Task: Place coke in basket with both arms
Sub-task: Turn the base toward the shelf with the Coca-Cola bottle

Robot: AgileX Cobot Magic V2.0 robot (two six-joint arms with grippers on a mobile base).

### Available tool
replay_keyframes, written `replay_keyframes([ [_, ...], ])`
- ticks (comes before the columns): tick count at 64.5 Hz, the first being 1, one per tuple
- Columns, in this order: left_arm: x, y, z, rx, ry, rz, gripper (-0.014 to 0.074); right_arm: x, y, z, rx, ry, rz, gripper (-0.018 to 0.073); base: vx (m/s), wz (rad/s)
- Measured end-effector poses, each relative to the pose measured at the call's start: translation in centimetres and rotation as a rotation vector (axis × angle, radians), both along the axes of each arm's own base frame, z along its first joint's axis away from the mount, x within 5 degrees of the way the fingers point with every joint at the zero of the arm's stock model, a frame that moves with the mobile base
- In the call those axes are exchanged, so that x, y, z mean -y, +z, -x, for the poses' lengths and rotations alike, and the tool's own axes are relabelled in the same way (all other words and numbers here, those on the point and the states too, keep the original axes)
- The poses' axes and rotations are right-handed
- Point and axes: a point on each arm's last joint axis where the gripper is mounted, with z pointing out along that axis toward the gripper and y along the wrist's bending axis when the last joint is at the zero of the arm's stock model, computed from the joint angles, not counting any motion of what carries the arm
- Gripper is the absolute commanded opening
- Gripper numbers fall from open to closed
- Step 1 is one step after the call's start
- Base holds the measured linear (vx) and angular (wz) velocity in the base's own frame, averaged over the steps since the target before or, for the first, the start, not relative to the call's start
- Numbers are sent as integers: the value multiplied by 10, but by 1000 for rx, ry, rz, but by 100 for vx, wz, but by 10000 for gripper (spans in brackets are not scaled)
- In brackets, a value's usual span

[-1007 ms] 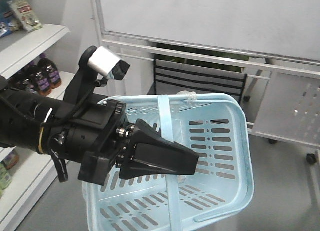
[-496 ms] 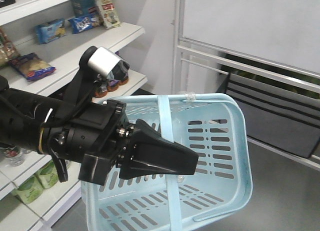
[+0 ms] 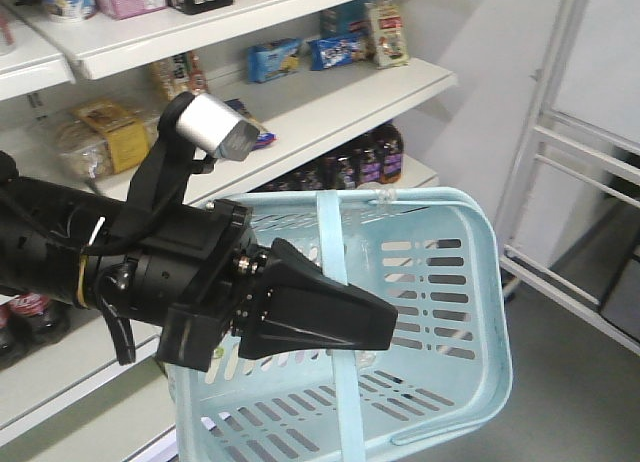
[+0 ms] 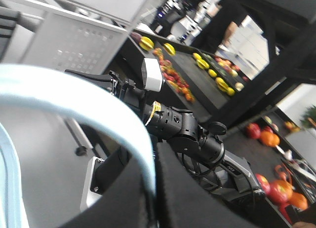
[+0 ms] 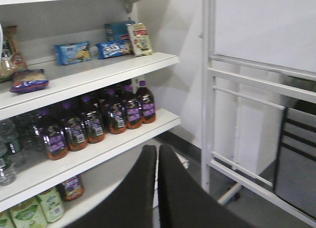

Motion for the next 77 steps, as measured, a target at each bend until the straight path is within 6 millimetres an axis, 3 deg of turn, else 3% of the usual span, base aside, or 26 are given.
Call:
replay_keyframes([
  [33,0,0,0,0,0,0,-6,0,0,0,0,0,0,-4,10,59],
  [77,0,0,0,0,0,0,-6,0,0,0,0,0,0,-4,7,39],
])
